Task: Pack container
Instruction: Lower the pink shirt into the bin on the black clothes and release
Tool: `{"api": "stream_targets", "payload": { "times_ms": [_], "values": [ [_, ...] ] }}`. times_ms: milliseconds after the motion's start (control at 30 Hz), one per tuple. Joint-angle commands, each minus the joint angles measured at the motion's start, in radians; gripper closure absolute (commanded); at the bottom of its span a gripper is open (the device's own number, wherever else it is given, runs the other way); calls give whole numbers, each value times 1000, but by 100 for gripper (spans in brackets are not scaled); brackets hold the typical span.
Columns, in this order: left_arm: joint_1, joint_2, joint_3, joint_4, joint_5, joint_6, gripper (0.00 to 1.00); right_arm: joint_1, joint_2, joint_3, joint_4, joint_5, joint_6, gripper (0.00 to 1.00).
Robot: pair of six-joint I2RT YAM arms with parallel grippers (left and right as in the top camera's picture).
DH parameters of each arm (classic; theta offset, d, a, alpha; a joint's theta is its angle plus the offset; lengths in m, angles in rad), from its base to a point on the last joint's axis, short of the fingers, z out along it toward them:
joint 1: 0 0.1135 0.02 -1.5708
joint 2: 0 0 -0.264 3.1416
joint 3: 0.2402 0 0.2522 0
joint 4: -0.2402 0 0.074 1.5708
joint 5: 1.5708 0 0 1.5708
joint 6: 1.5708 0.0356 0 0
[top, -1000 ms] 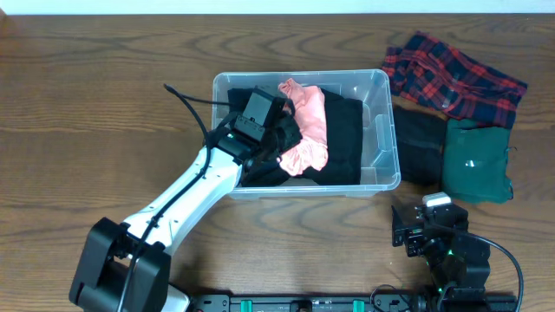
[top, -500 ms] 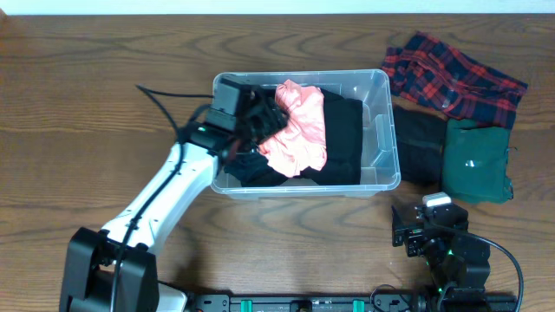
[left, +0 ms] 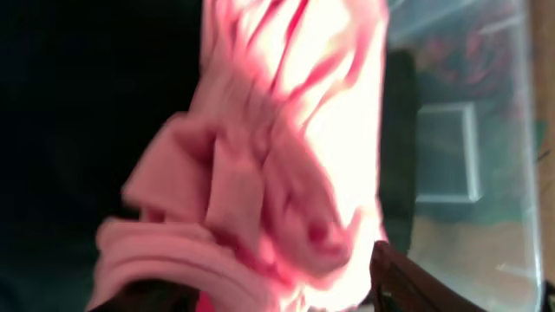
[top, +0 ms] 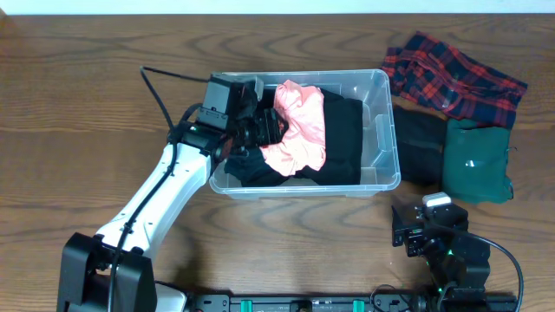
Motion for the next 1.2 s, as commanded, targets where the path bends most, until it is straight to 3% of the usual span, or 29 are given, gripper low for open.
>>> {"api": "stream_targets", "payload": {
  "times_ms": [0, 100, 233, 433, 533, 667, 900, 1033, 1167],
  "values": [
    [-4, -23, 9, -74, -28, 44, 36, -4, -6, -4, 1, 7, -8, 1],
    [14, -32, 9, -108, -72, 90, 34, -4, -6, -4, 1, 6, -8, 1],
    [46, -54, 16, -170, -211, 143, 24, -4, -6, -4, 2, 7, -8, 1],
    [72, -95, 51, -209, -271, 188, 24, -4, -6, -4, 1, 7, -8, 1],
    [50, -120, 87, -173, -226, 233, 37, -4, -6, -4, 1, 7, -8, 1],
    [-13, -117, 93, -94, -224, 269, 66, -4, -6, -4, 1, 7, -8, 1],
    [-129, 59, 93, -44, -435, 302, 73, -4, -6, -4, 1, 7, -8, 1],
    [-134, 270, 93, -77, -348, 240, 73, -4, -6, -4, 1, 7, -8, 1],
    [-134, 418, 93, -104, -235, 226, 81, -4, -6, -4, 1, 7, -8, 1]
  ]
}}
